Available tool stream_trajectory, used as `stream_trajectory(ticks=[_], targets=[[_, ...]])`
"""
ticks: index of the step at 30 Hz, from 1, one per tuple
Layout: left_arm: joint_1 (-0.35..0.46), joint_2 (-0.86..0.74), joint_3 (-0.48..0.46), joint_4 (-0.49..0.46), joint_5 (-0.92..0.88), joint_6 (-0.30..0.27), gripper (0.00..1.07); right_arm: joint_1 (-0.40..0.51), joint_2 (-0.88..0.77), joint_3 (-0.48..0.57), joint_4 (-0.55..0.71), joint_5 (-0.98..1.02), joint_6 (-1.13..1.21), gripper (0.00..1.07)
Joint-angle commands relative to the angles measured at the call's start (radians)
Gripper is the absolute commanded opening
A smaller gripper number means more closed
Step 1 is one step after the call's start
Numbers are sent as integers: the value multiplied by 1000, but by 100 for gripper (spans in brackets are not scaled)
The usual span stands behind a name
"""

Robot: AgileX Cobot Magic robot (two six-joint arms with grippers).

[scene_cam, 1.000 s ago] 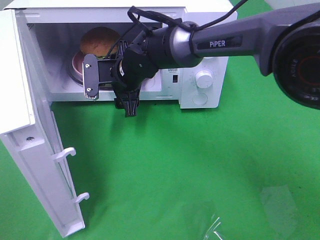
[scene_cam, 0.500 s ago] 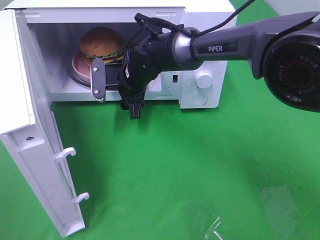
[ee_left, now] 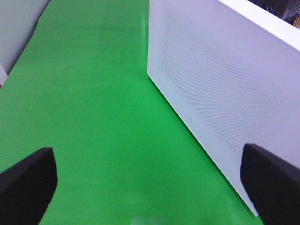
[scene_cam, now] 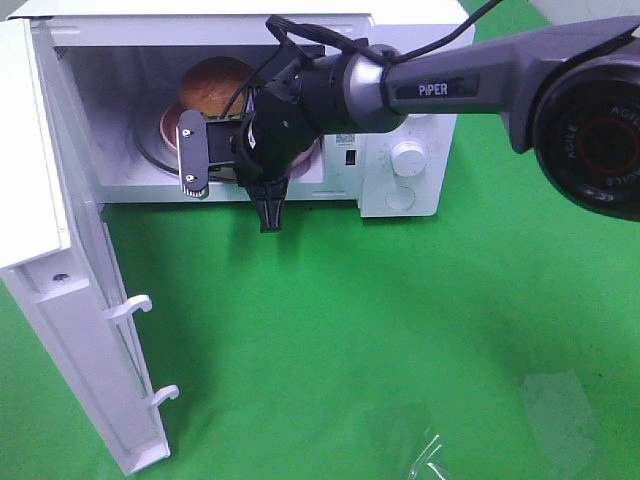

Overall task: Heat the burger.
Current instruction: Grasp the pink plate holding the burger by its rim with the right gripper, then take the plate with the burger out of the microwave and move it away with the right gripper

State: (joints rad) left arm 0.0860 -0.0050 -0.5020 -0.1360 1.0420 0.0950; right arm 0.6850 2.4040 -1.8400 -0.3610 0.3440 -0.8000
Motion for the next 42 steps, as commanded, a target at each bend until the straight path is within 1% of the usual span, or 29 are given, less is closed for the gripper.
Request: stream_trajectory(ticks=[1,9,14,15,16,17,19,20,21,22,23,24,25,26,27,28,29,30,31,32,33,34,35,36,37,38,39,41,42], targets=[[3,-9,3,-5,-1,-3,99,4,-27,0,20,54,10,0],[3,-9,3,-5,-1,-3,99,18,-51,3,34,109,-26,0],[3,-9,3,-5,-1,-3,99,37,-94,59,33,97,-86,0],[3,-9,3,-5,-1,-3,99,41,-117,93,26,87,-95,0],[3,-9,3,-5,-1,-3,99,41,-117,93,26,87,-95,0],[3,-9,3,-5,-1,-3,99,41,-136,126,26,64,-95,0],[3,-9,3,-5,-1,-3,99,41,-148,145,26,50,-95,0],[3,-9,3,-5,-1,-3,99,41,-176,181,25,20,-95,0],[3,-9,3,-5,-1,-3,99,41,-176,181,25,20,-95,0],[3,-9,3,-5,-1,-3,98,41,-206,225,12,-12,-95,0],[3,-9,3,-5,-1,-3,98,41,-206,225,12,-12,-95,0],[3,-9,3,-5,-1,-3,98,41,-228,262,-16,-24,-94,0],[3,-9,3,-5,-1,-3,98,41,-228,262,-16,-24,-94,0],[3,-9,3,-5,-1,-3,98,41,-255,303,-26,-48,-94,0],[3,-9,3,-5,-1,-3,98,41,-269,329,-26,-68,-94,0],[3,-9,3,-5,-1,-3,98,41,-269,329,-26,-68,-94,0],[3,-9,3,-5,-1,-3,98,41,-297,384,-26,-117,-94,0],[3,-9,3,-5,-1,-3,98,41,-297,384,-26,-117,-94,0],[3,-9,3,-5,-1,-3,98,41,-321,436,-26,-158,-94,0],[3,-9,3,-5,-1,-3,98,41,-321,436,-26,-158,-94,0],[3,-9,3,-5,-1,-3,98,41,-345,479,-26,-206,-94,0],[3,-9,3,-5,-1,-3,98,41,-345,479,-26,-206,-94,0],[3,-9,3,-5,-1,-3,98,41,-370,527,-26,-250,-94,0],[3,-9,3,-5,-1,-3,98,41,-383,548,-26,-266,-94,0],[3,-9,3,-5,-1,-3,98,41,-383,548,-26,-266,-94,0],[3,-9,3,-5,-1,-3,98,41,-403,582,-23,-288,-94,0],[3,-9,3,-5,-1,-3,98,41,-403,582,-23,-288,-94,0],[3,-9,3,-5,-1,-3,97,41,-441,644,-17,-304,-94,0],[3,-9,3,-5,-1,-3,97,41,-441,644,-17,-304,-94,0]])
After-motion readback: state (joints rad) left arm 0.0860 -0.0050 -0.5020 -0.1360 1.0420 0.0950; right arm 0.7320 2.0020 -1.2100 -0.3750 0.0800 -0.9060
